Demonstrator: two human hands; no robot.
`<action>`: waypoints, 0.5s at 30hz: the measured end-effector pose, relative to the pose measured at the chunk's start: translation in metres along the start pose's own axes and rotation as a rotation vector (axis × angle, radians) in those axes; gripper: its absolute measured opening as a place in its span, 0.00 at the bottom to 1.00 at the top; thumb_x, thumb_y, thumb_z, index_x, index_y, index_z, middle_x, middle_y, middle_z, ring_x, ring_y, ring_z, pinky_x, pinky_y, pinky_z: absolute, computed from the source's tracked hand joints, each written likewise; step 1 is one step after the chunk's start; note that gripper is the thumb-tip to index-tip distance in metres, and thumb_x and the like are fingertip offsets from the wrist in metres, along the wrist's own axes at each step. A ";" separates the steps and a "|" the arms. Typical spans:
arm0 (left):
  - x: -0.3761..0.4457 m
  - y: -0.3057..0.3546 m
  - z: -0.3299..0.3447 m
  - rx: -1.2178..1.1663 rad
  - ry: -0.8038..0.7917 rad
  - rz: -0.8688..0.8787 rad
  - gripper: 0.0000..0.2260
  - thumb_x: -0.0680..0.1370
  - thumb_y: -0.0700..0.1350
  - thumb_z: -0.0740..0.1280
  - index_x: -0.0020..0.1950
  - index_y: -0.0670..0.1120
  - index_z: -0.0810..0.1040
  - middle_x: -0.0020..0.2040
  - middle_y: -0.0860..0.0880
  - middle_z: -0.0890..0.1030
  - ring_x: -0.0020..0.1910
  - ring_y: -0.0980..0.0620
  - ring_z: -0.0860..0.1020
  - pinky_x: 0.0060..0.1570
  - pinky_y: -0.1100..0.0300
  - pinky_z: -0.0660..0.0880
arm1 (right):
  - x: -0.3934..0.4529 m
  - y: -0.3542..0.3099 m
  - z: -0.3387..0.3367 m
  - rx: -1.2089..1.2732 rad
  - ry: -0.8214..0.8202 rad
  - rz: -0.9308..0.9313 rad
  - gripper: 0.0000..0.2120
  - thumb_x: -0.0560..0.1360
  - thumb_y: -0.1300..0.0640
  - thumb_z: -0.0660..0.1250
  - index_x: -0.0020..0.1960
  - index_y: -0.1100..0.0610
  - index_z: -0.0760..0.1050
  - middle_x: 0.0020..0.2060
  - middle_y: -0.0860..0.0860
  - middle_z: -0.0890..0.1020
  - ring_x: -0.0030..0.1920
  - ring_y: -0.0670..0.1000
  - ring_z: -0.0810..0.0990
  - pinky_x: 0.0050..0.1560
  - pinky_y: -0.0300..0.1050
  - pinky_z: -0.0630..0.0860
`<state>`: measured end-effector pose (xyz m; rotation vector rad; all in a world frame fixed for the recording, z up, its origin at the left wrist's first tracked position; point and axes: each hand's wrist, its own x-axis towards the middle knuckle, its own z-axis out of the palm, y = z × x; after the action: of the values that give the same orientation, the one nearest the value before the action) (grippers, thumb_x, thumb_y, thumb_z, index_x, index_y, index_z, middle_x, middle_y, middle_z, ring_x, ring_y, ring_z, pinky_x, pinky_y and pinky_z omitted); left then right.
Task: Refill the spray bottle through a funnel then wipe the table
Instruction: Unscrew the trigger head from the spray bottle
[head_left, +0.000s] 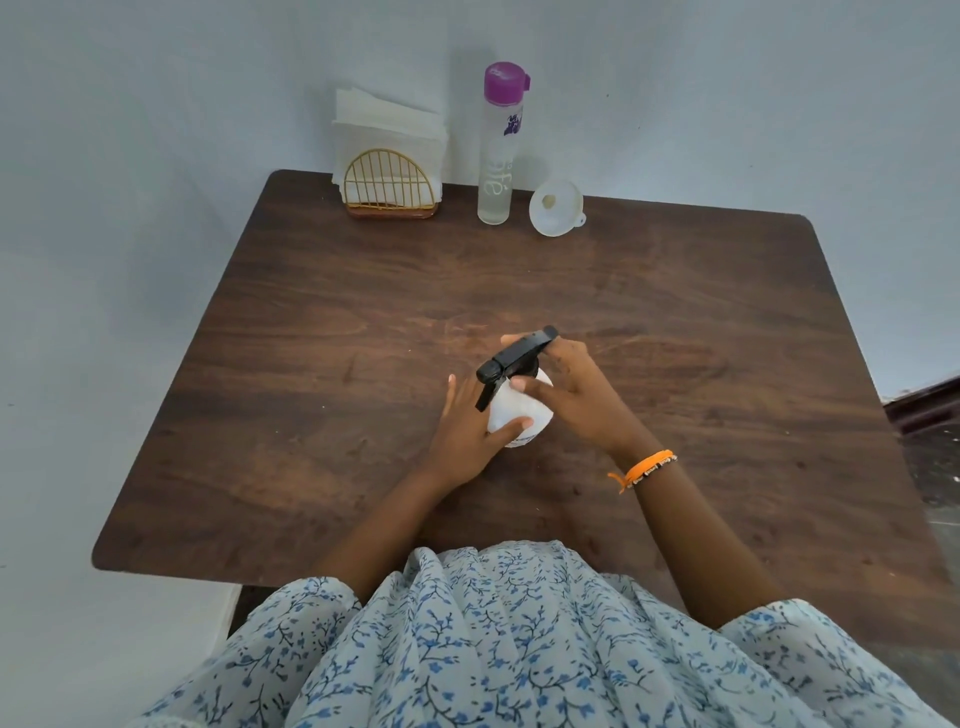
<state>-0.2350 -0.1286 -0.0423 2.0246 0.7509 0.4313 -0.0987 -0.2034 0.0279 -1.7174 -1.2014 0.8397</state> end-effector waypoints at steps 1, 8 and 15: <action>0.000 0.000 0.000 0.004 -0.005 0.004 0.27 0.76 0.56 0.64 0.72 0.53 0.60 0.62 0.64 0.59 0.62 0.73 0.53 0.70 0.35 0.52 | -0.002 -0.002 0.006 0.031 0.062 -0.022 0.20 0.72 0.60 0.72 0.63 0.54 0.73 0.59 0.49 0.75 0.65 0.55 0.67 0.66 0.49 0.67; 0.002 -0.006 0.003 0.029 -0.010 0.013 0.27 0.74 0.62 0.61 0.69 0.59 0.55 0.65 0.66 0.57 0.62 0.81 0.45 0.72 0.36 0.48 | -0.006 -0.003 0.029 0.102 0.476 -0.008 0.19 0.64 0.62 0.77 0.50 0.52 0.72 0.47 0.48 0.77 0.53 0.50 0.75 0.54 0.32 0.72; 0.008 -0.014 0.004 0.058 -0.009 0.056 0.31 0.75 0.56 0.64 0.75 0.49 0.57 0.74 0.52 0.61 0.73 0.55 0.58 0.73 0.43 0.40 | -0.009 0.002 0.014 0.020 0.299 -0.041 0.18 0.72 0.66 0.70 0.53 0.46 0.75 0.52 0.44 0.78 0.60 0.50 0.71 0.60 0.41 0.70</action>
<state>-0.2317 -0.1196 -0.0562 2.1047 0.7101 0.4364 -0.1134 -0.2088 0.0210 -1.7251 -1.0178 0.5447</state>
